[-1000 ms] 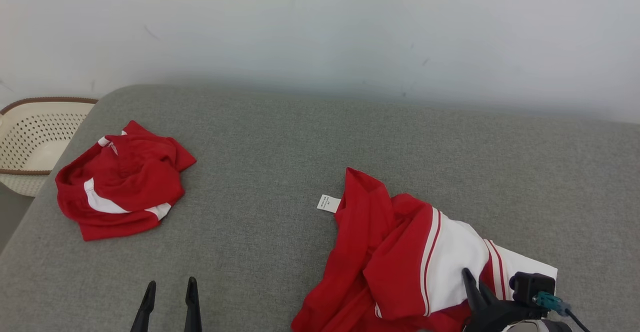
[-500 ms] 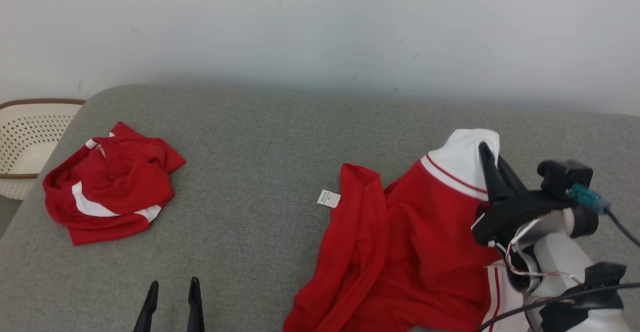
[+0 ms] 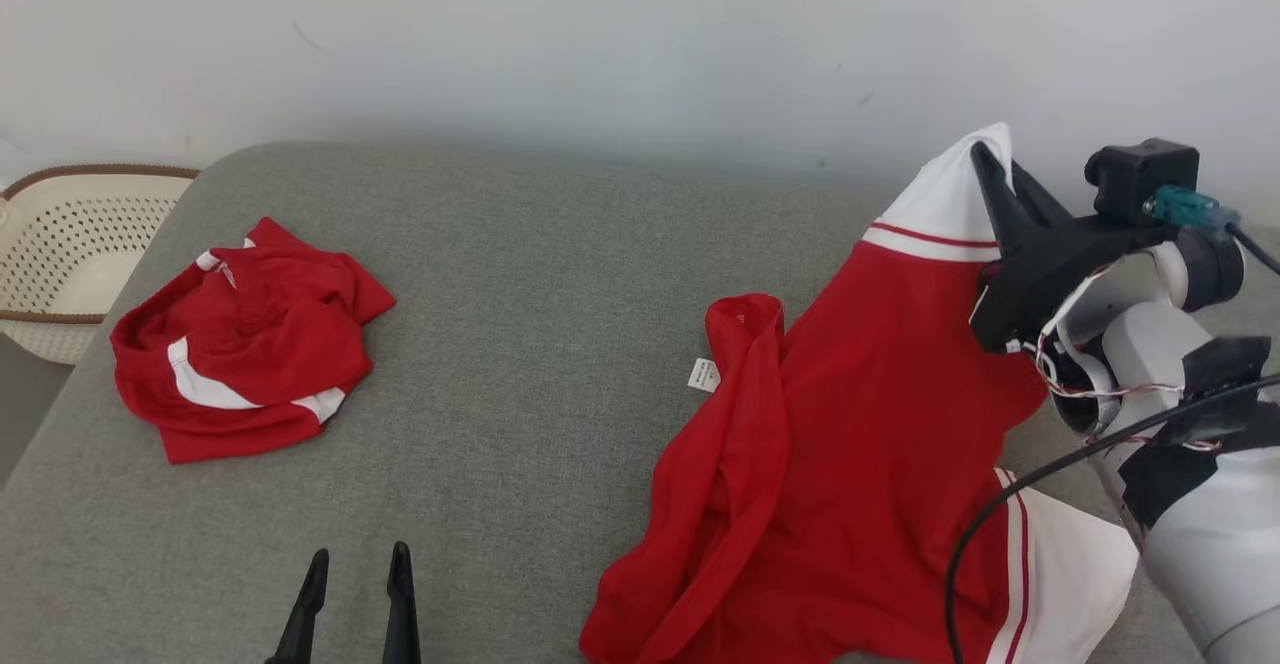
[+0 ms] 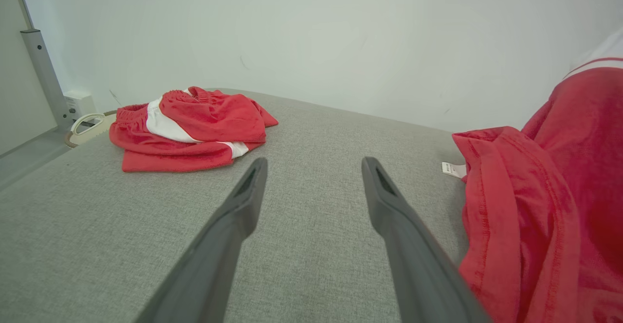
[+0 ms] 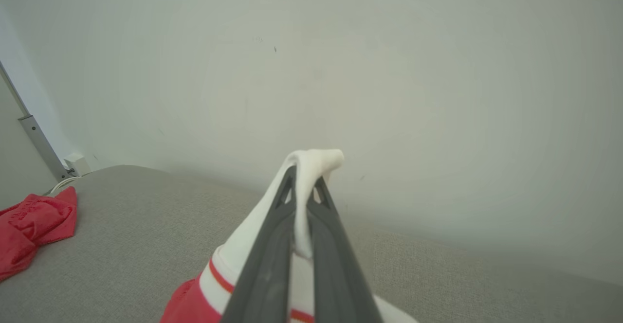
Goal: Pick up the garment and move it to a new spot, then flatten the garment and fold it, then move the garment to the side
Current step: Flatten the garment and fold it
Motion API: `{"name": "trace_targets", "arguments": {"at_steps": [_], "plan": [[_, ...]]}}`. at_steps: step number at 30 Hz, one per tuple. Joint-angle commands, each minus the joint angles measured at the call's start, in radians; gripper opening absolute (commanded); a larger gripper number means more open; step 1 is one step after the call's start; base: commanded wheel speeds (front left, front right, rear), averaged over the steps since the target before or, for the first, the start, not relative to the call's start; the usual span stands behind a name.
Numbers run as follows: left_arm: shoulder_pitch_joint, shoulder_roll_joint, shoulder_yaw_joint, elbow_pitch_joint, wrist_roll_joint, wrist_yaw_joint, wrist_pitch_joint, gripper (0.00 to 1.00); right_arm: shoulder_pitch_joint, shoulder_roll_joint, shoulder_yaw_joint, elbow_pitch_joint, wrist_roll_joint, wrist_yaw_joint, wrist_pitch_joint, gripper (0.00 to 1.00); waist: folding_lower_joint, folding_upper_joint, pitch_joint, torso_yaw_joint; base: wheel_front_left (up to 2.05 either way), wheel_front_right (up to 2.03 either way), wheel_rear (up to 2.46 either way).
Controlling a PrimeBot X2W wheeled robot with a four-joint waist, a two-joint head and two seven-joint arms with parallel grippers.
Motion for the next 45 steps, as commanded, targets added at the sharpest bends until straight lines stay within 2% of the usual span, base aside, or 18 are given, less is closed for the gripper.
{"name": "trace_targets", "arguments": {"at_steps": [1,8,19,24,25,26,36,45], "plan": [[-0.008,0.001,0.000,0.002,-0.004,0.001,-0.004,1.00,-0.016,-0.005,0.007,0.007,0.014,0.000,-0.007,0.00,-0.0001,-0.0001,0.007,0.007,0.00,0.00,0.00],[-0.024,0.001,-0.009,0.012,-0.006,-0.005,-0.004,1.00,-0.178,-0.047,0.131,0.155,0.035,0.000,-0.040,0.00,-0.0001,-0.0001,0.027,0.044,0.00,0.00,0.00],[-0.027,0.001,-0.019,0.013,-0.012,-0.001,-0.004,1.00,-0.323,-0.094,0.226,0.312,0.060,0.000,-0.069,0.00,-0.0001,-0.0001,0.042,0.085,0.00,0.00,0.00],[-0.037,0.001,-0.026,0.013,-0.019,0.004,-0.004,1.00,-0.356,-0.093,0.258,0.376,0.070,0.000,-0.084,0.00,-0.0001,-0.0001,0.059,0.097,0.00,0.00,0.00],[-0.039,0.001,-0.027,0.013,-0.021,0.005,-0.004,1.00,-0.367,-0.094,0.260,0.388,0.068,0.000,-0.095,0.21,-0.0001,-0.0001,0.062,0.099,0.00,0.00,0.00],[-0.040,0.001,-0.028,0.014,-0.023,0.005,-0.004,1.00,-0.377,-0.094,0.264,0.398,0.060,0.000,-0.105,1.00,-0.0001,-0.0001,0.064,0.101,0.00,0.00,0.00],[-0.039,0.001,-0.019,0.015,-0.016,0.008,-0.004,1.00,-0.386,-0.057,0.297,0.480,0.066,0.000,-0.133,1.00,-0.0001,-0.0001,0.062,0.086,0.00,0.00,0.00],[-0.025,0.001,-0.011,0.011,-0.008,0.008,-0.004,1.00,-0.340,-0.041,0.304,0.444,0.114,0.000,-0.154,1.00,-0.0001,-0.0001,0.044,0.054,0.00,0.00,0.00]]}}
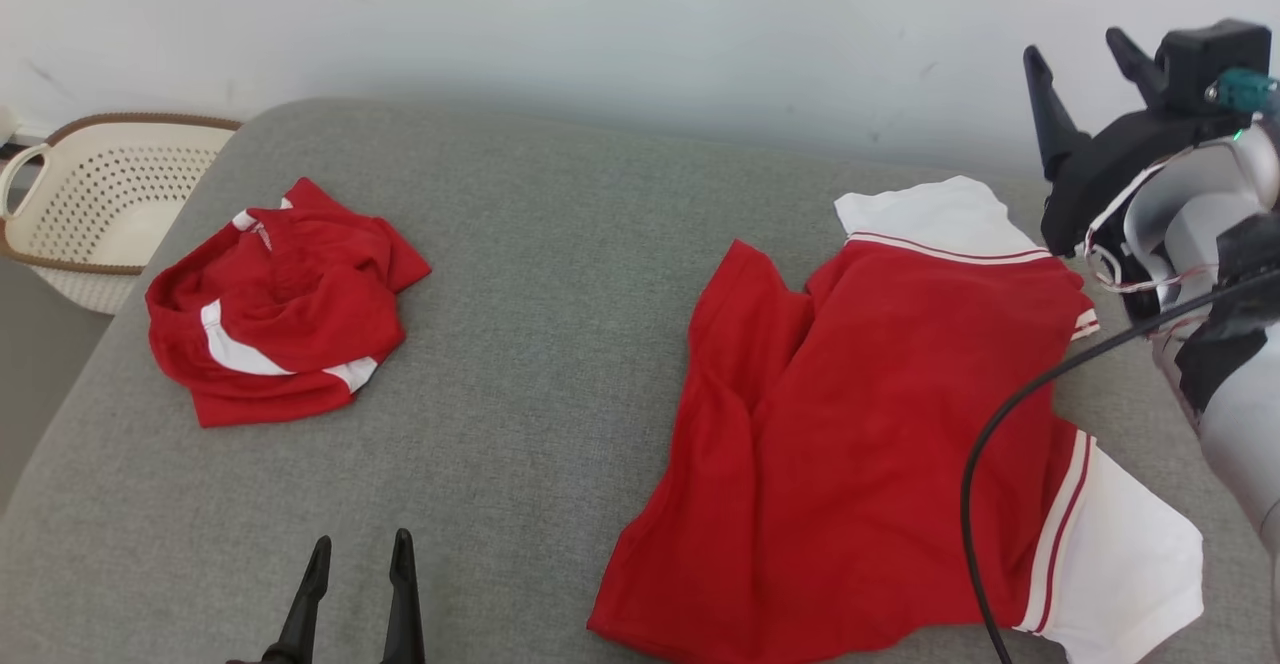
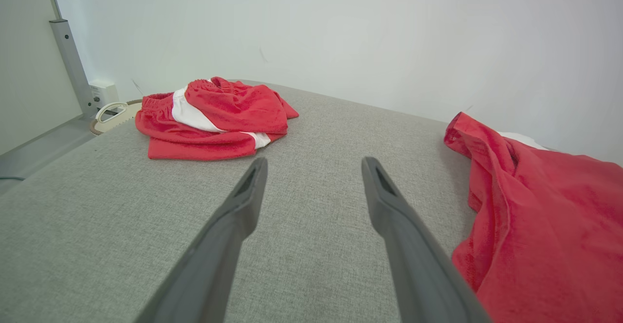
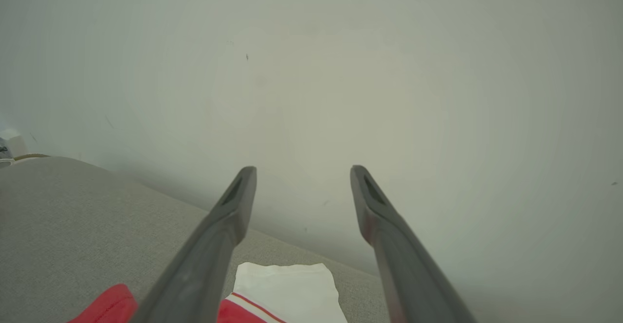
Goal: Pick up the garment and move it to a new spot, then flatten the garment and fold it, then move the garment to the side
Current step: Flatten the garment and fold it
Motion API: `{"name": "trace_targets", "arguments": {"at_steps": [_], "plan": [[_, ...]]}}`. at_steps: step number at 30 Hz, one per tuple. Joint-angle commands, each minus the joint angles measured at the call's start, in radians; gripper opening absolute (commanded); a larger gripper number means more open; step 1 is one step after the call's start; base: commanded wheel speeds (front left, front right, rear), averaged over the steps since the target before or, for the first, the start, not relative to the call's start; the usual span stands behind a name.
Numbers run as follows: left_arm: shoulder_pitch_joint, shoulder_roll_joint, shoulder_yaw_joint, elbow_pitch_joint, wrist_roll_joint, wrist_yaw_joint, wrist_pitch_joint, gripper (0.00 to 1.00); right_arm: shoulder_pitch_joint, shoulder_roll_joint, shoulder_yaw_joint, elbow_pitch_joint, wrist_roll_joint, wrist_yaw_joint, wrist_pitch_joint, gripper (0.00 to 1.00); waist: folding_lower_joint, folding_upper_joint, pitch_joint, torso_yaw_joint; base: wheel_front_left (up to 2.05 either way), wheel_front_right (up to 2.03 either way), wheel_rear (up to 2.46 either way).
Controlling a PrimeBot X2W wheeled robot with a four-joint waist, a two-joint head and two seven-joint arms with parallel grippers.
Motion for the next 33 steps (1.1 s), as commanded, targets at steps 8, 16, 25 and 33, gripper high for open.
{"name": "trace_targets", "arguments": {"at_steps": [8,16,25,33], "plan": [[0.029,0.000,0.023,-0.007,0.016,-0.003,-0.004,1.00,0.130,-0.029,-0.057,-0.121,0.039,0.000,-0.010,1.00,0.0000,0.0000,-0.035,-0.055,0.00,0.00,0.00],[0.043,0.001,0.029,-0.010,0.022,-0.008,-0.004,1.00,0.311,-0.032,-0.191,-0.239,-0.024,-0.001,-0.010,1.00,0.0000,0.0000,-0.059,-0.103,0.00,0.00,0.00],[0.046,0.001,0.023,0.000,0.022,-0.007,-0.004,1.00,0.522,-0.017,-0.350,-0.383,-0.098,0.000,-0.010,1.00,0.0000,0.0000,-0.072,-0.123,0.00,0.00,0.00],[0.055,0.001,0.024,-0.002,0.026,-0.012,-0.004,1.00,0.709,0.051,-0.499,-0.532,-0.193,0.000,-0.011,1.00,0.0000,0.0000,-0.083,-0.146,0.00,0.00,0.00]]}}
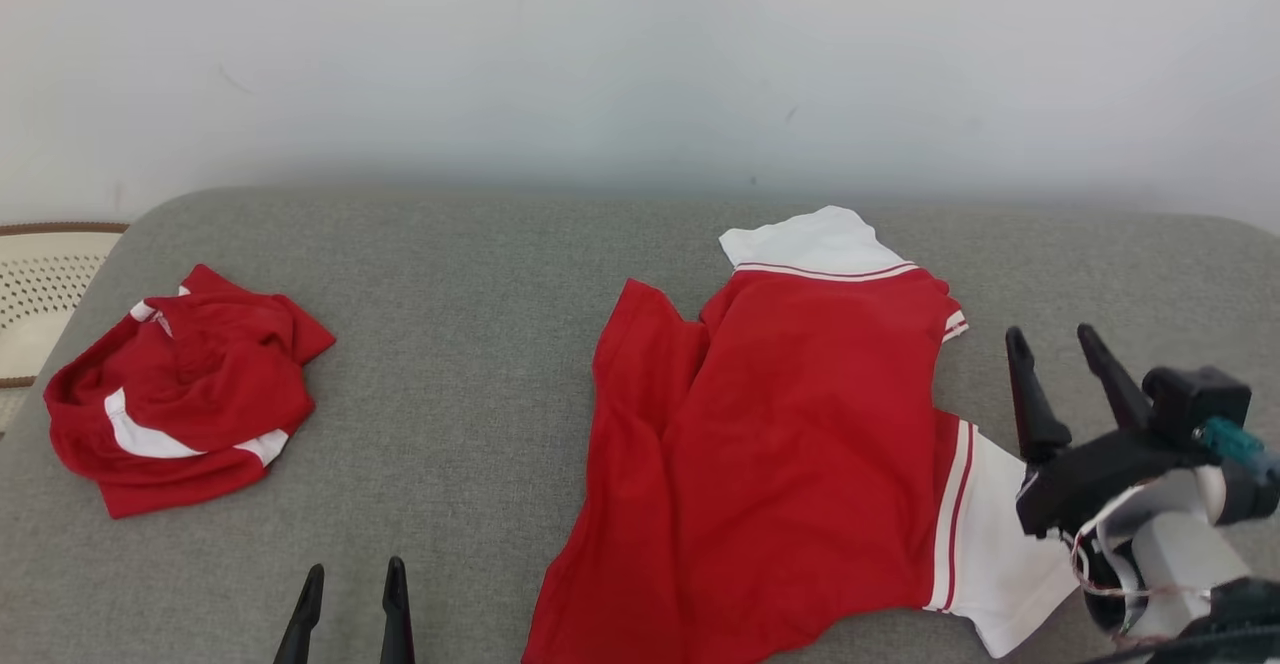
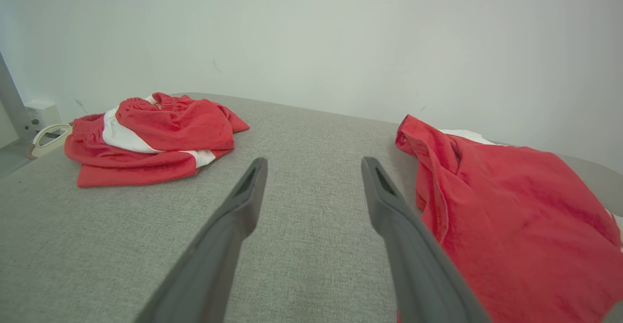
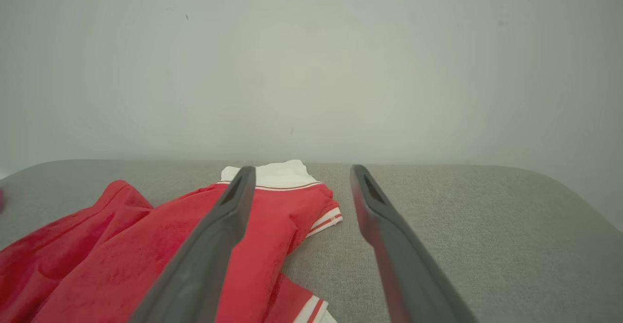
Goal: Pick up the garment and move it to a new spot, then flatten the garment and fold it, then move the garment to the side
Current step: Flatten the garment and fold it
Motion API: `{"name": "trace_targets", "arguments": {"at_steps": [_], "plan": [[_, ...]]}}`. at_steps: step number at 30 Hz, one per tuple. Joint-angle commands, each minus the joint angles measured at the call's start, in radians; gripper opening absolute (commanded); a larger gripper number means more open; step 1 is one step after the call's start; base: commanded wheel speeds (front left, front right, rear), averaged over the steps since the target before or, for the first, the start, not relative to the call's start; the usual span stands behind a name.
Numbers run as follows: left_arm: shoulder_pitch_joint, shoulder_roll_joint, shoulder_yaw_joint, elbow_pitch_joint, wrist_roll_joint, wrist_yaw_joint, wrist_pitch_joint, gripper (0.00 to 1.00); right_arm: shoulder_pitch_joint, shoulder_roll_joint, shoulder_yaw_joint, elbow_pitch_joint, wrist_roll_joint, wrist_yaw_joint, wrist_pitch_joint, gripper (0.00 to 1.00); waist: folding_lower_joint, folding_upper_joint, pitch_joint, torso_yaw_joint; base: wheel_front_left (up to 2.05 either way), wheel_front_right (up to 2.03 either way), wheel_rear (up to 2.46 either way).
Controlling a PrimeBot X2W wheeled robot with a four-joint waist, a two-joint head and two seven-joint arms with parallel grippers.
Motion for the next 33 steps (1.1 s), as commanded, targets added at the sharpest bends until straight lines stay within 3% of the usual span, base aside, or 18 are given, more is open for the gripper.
{"name": "trace_targets", "arguments": {"at_steps": [1,12,21,33], "plan": [[0.011,0.001,-0.001,0.001,0.007,-0.003,-0.004,1.00,0.040,0.016,-0.020,-0.022,-0.018,0.000,-0.003,1.00,0.0000,0.0000,-0.004,-0.005,0.00,0.00,0.00],[0.016,0.001,-0.009,-0.005,0.004,-0.007,-0.004,1.00,0.242,0.111,-0.176,-0.177,-0.143,0.000,0.009,1.00,0.0000,0.0000,-0.006,-0.012,0.00,0.00,0.00],[0.013,0.001,-0.016,0.000,0.010,-0.025,-0.004,1.00,0.354,0.182,-0.259,-0.344,-0.216,0.000,0.079,1.00,0.0000,0.0000,0.001,-0.028,0.00,0.00,0.00],[-0.061,0.002,-0.078,0.131,0.033,-0.141,-0.004,1.00,0.382,0.214,-0.257,-0.429,-0.232,0.000,0.117,1.00,0.0000,0.0000,0.037,-0.061,0.00,0.00,0.00]]}}
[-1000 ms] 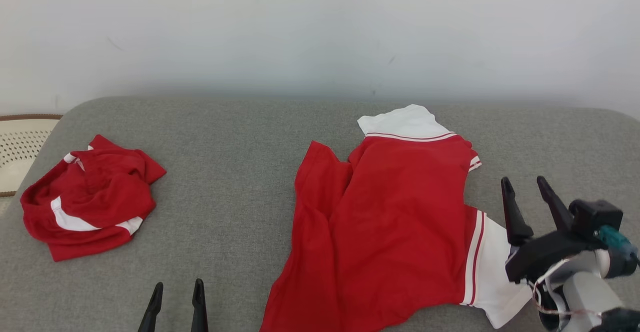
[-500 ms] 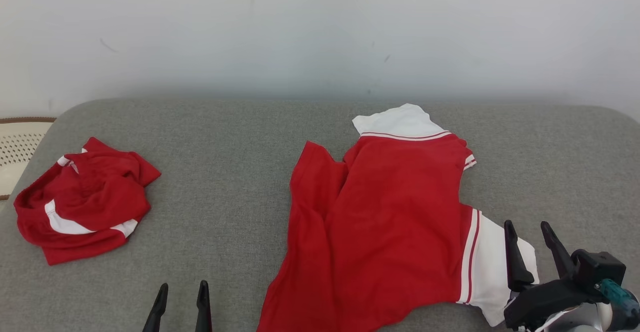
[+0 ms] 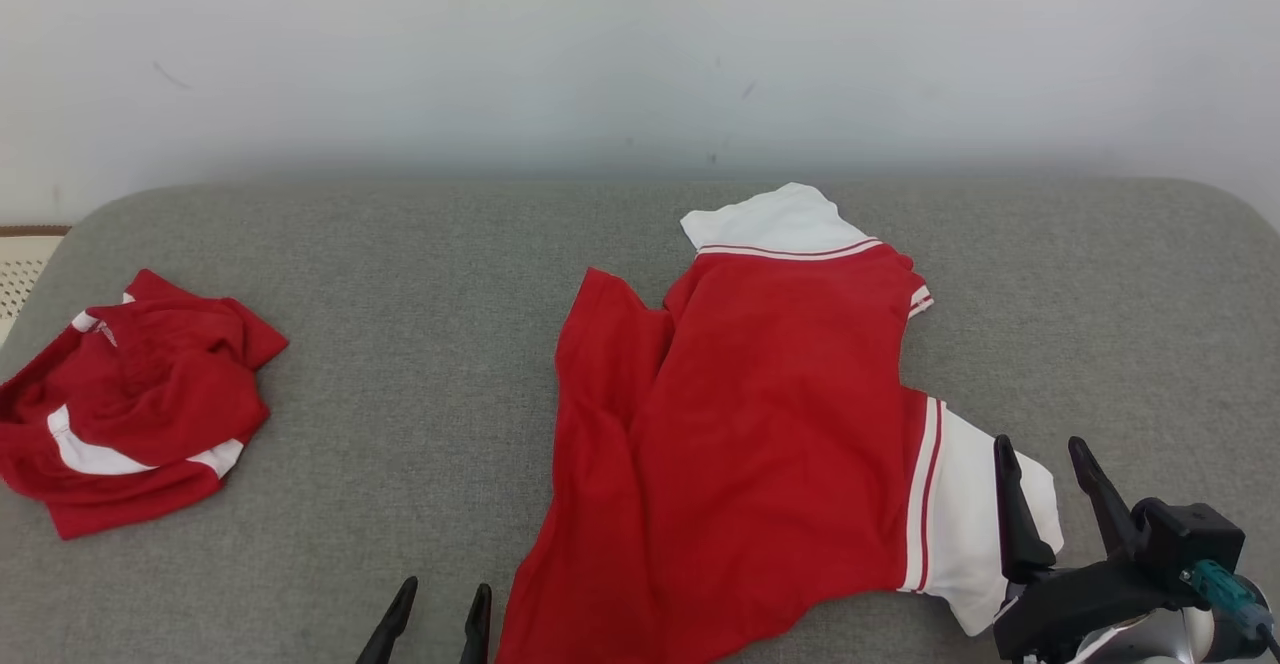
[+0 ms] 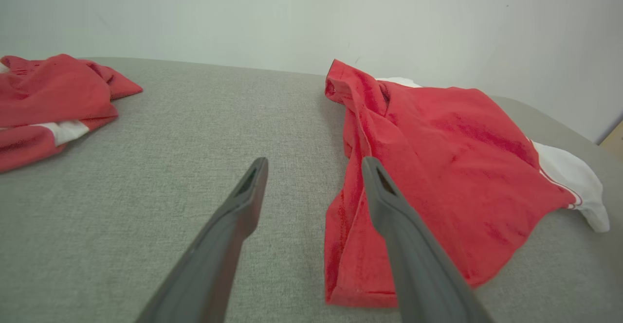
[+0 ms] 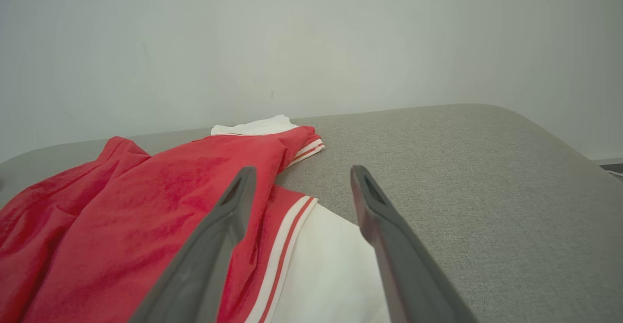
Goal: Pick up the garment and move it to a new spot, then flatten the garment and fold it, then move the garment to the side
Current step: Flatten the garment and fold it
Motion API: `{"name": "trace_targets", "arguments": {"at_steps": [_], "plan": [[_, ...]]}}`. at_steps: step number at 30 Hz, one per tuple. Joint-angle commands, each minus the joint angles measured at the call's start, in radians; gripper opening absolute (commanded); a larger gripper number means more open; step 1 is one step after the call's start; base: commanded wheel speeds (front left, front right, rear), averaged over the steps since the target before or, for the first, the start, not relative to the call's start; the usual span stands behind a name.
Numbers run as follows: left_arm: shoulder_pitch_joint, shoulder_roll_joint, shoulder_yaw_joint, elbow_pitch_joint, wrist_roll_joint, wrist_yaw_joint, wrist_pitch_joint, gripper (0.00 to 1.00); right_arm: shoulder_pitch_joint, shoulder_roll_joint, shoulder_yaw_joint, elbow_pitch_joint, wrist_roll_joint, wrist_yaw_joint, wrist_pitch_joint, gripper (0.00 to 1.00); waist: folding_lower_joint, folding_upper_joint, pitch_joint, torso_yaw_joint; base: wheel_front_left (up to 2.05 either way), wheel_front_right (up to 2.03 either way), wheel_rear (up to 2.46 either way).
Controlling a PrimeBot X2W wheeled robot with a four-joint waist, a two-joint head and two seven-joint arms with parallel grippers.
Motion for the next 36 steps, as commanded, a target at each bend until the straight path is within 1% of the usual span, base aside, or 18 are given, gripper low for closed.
{"name": "trace_targets", "arguments": {"at_steps": [1,8,16,18,19,20,23,26,32,36], "plan": [[-0.017,0.002,-0.008,0.032,-0.009,-0.012,-0.004,1.00,0.003,0.002,0.003,-0.006,0.000,0.000,0.003,1.00,0.0000,-0.0001,0.012,-0.014,0.00,0.00,0.00],[-0.037,0.002,-0.045,0.136,-0.009,-0.022,0.000,1.00,-0.008,0.007,0.003,-0.004,0.004,0.000,-0.003,1.00,0.0000,-0.0001,0.036,-0.044,0.00,0.00,0.00],[-0.030,0.002,-0.087,0.213,-0.010,-0.013,0.022,0.99,-0.012,0.010,-0.001,0.012,0.007,0.000,-0.013,1.00,0.0000,-0.0001,0.047,-0.058,0.00,0.00,0.00],[-0.035,0.002,-0.090,0.228,-0.018,-0.014,0.027,0.35,-0.013,0.013,-0.001,0.014,0.005,0.000,-0.014,1.00,0.0000,-0.0001,0.047,-0.058,0.00,0.00,0.00],[-0.035,0.002,-0.090,0.228,-0.018,-0.014,0.027,0.35,-0.013,0.013,-0.001,0.014,0.005,0.000,-0.014,1.00,0.0000,-0.0001,0.047,-0.058,0.00,0.00,0.00],[-0.039,0.002,-0.093,0.234,-0.022,-0.017,0.028,0.00,-0.011,0.014,-0.002,0.014,0.003,0.000,-0.016,1.00,0.0000,-0.0001,0.045,-0.057,0.00,0.00,0.00],[-0.053,0.002,-0.095,0.244,-0.025,-0.016,0.024,0.00,-0.010,0.013,-0.005,0.019,0.002,0.000,-0.018,1.00,0.0000,-0.0001,0.039,-0.051,0.00,0.00,0.00],[-0.058,0.007,-0.078,0.234,-0.031,0.001,0.015,0.00,-0.010,0.014,-0.005,0.025,0.004,0.000,-0.019,1.00,0.0000,-0.0001,0.034,-0.041,0.00,0.00,0.00],[-0.063,0.045,-0.009,0.180,-0.039,0.045,0.000,0.00,0.000,0.014,-0.010,0.035,0.007,0.000,-0.024,1.00,0.0000,-0.0001,0.018,-0.006,0.00,0.00,0.00],[-0.047,0.061,0.022,0.133,-0.039,0.062,-0.003,0.00,0.000,0.014,-0.003,0.048,0.010,0.000,-0.024,1.00,0.0000,-0.0001,0.007,0.015,0.00,0.00,0.00]]}}
